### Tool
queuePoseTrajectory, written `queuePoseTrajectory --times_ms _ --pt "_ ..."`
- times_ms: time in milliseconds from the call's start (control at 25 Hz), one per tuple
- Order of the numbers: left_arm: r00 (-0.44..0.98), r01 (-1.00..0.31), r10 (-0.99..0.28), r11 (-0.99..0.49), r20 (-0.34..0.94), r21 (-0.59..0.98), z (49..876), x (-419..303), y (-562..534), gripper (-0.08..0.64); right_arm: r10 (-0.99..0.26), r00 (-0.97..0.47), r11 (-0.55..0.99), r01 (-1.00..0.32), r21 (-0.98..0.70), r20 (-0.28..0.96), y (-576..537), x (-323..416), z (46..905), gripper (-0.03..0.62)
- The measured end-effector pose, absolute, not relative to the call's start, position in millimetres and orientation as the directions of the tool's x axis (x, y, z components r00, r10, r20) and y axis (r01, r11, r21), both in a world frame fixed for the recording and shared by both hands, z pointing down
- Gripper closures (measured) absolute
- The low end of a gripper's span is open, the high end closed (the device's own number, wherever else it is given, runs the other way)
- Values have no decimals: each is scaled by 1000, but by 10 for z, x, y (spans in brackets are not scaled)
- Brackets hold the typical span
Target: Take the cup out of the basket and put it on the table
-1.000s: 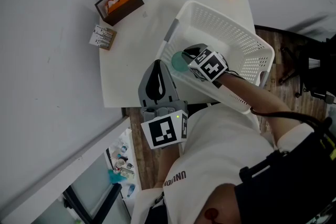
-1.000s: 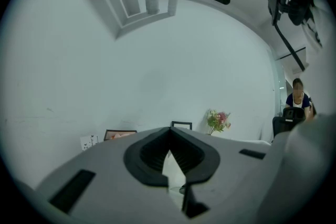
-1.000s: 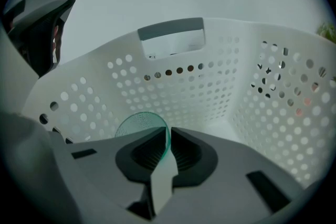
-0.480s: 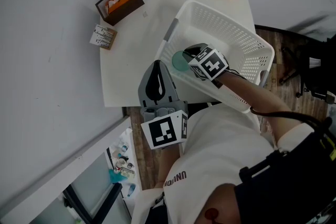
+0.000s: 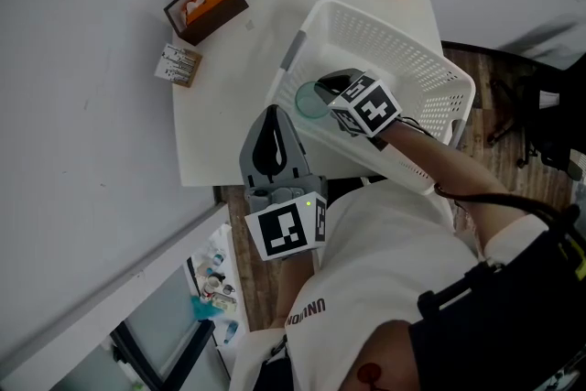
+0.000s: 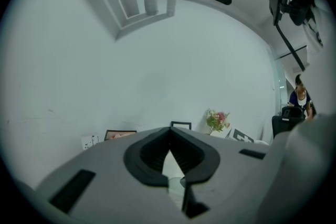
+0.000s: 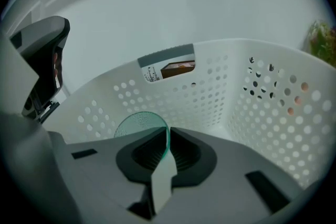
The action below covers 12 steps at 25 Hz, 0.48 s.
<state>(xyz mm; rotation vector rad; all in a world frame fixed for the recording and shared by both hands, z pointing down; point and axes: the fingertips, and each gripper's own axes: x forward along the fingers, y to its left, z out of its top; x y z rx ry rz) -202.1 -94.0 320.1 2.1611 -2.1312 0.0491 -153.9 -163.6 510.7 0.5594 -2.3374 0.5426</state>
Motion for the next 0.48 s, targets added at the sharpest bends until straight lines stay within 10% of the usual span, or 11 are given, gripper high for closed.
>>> queuePoseTrajectory --times_ms 480 --pt "8 -999 -996 -4 93 38 3164 -1947 -935 548 -278 -717 814 -529 -239 639 -1648 -1417 4888 555"
